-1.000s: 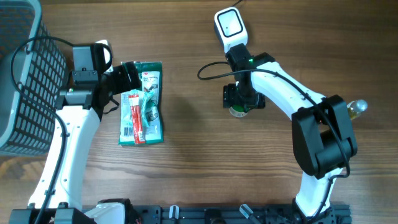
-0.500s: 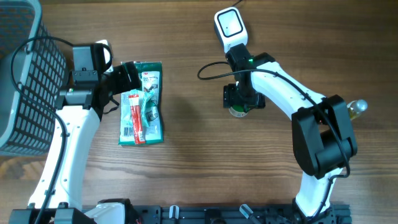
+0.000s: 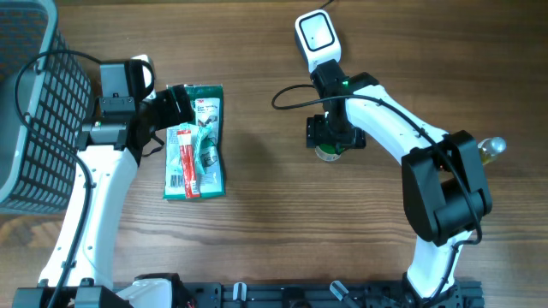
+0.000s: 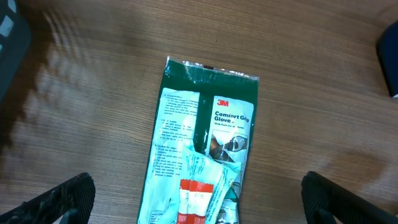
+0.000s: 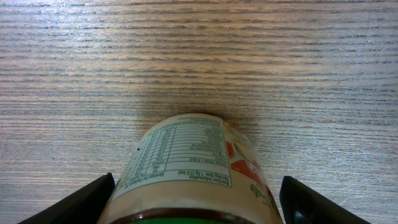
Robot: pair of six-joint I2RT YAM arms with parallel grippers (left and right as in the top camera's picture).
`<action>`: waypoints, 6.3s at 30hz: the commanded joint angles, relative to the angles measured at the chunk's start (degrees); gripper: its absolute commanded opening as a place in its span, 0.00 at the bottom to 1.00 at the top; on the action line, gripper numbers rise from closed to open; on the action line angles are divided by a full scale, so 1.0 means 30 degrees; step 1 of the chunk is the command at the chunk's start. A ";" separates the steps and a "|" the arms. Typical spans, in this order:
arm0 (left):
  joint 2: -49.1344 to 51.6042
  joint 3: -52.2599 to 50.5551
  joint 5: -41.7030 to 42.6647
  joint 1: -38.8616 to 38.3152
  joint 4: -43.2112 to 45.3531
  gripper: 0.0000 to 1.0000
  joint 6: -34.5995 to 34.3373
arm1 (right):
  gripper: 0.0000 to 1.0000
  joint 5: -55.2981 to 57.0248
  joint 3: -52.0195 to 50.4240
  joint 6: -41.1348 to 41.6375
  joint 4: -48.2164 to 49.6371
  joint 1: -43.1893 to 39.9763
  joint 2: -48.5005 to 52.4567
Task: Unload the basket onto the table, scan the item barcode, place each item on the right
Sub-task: 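Close the right gripper on the jar and lift it, then tilt the jar and raise it toward the scanner, then hold the jar's label in front of the scanner, then carry the jar to the right side and set it down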
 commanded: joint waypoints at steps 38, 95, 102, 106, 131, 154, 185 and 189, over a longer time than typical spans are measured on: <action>-0.0204 0.0211 0.0160 0.0102 0.0058 1.00 0.0102 | 0.29 -0.7512 0.1260 0.0146 -0.2769 -0.0007 -0.5391; -0.0204 0.0211 0.0160 0.0102 0.0058 1.00 0.0102 | 0.22 0.1341 1.1701 0.2914 -0.0954 -0.0007 -0.5187; -0.0204 0.0211 0.0160 0.0102 0.0058 1.00 0.0102 | 0.11 0.2062 1.1693 0.1348 0.1603 -0.0051 -0.1880; -0.0204 0.0211 0.0160 0.0102 0.0058 1.00 0.0102 | 0.09 0.5472 1.1686 -0.0168 0.3206 -0.0117 0.0080; -0.0204 0.0211 0.0160 0.0102 0.0058 1.00 0.0095 | 0.05 0.3497 1.1438 -0.1566 1.4702 -0.1931 0.6681; -0.0204 0.0211 0.0160 0.0102 0.0058 1.00 0.0095 | 0.05 0.2237 1.0754 -0.3716 1.5191 -0.2208 0.8276; -0.0204 0.0211 0.0160 0.0102 0.0058 1.00 0.0102 | 0.04 0.3621 1.0754 -0.5071 1.1089 -0.2470 -0.0095; -0.0204 0.0211 0.0160 0.0102 0.0058 1.00 0.0102 | 0.04 0.4255 1.0754 -0.4998 0.3293 -0.3359 -0.2805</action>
